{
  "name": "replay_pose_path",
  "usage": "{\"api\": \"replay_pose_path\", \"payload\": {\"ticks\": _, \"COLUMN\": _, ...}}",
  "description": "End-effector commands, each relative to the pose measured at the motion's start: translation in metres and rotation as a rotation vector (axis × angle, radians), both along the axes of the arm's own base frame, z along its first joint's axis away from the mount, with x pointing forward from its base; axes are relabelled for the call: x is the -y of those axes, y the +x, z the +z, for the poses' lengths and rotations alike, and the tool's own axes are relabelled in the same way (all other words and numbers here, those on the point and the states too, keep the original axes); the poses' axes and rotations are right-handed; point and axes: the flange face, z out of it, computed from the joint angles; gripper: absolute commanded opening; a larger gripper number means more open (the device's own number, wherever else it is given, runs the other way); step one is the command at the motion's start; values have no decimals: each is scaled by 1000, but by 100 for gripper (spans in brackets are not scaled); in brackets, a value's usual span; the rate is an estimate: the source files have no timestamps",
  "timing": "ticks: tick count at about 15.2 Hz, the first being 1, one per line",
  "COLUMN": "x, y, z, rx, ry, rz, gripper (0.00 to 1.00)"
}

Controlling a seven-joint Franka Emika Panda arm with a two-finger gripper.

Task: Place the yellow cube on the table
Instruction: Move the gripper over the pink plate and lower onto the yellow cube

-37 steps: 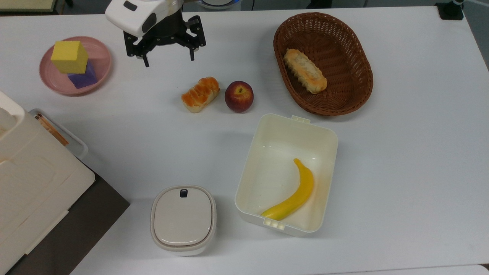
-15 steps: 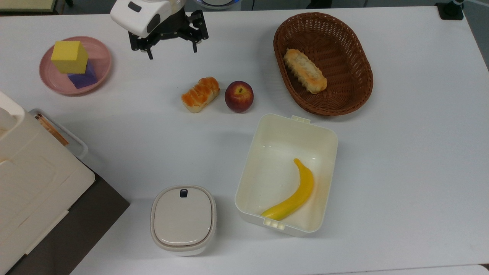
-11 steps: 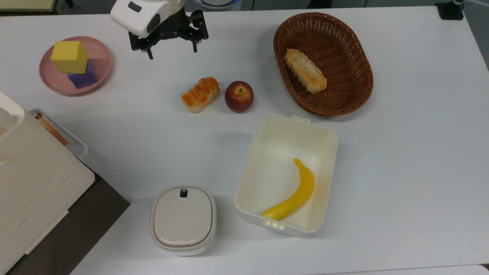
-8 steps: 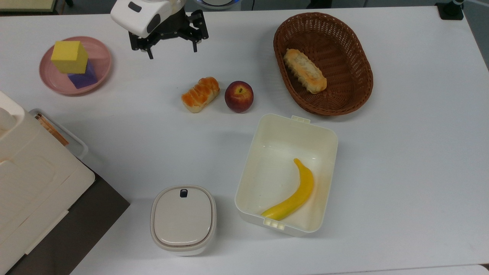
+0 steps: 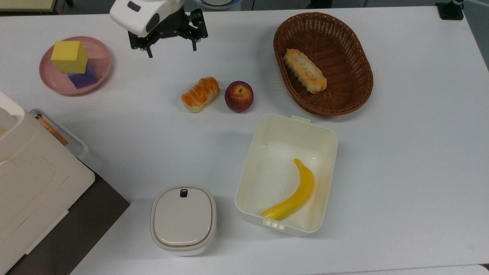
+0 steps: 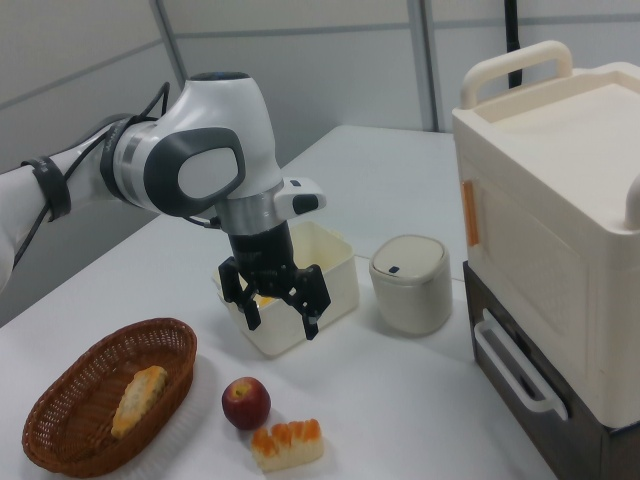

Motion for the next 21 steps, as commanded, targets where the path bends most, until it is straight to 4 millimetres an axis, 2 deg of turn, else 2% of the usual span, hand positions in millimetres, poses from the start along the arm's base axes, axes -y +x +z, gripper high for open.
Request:
{"api": "replay_pose_path", "payload": {"ticks": 1, "x": 25, "y": -15, "z": 27, "rx": 7, "ry": -1, "rz": -45, "gripper": 100}}
{"api": "replay_pose_path", "payload": {"ticks": 3, "x": 41, "y": -22, "z": 37, "rx": 20, "ry": -2, "rz": -60, "gripper": 100}}
{"api": "replay_pose_path", "payload": {"ticks": 5, "x": 69, "y": -27, "z": 38, "rx": 19, "ry": -1, "rz": -71, "gripper": 100}}
{"api": "replay_pose_path", "payload": {"ticks": 13, "x": 201, "y": -65, "z": 18, "rx": -24, "ry": 18, "rz": -161, "gripper": 100}}
{"api": "replay_pose_path", "payload": {"ticks": 16, "x": 260, "y": -82, "z": -12, "rx": -76, "ry": 39, "rz": -176, "gripper": 100}}
{"api": "replay_pose_path", "payload": {"ticks": 21, "x": 289, "y": -74, "z": -66, "rx": -150, "ry": -14, "rz": -176, "gripper": 100}}
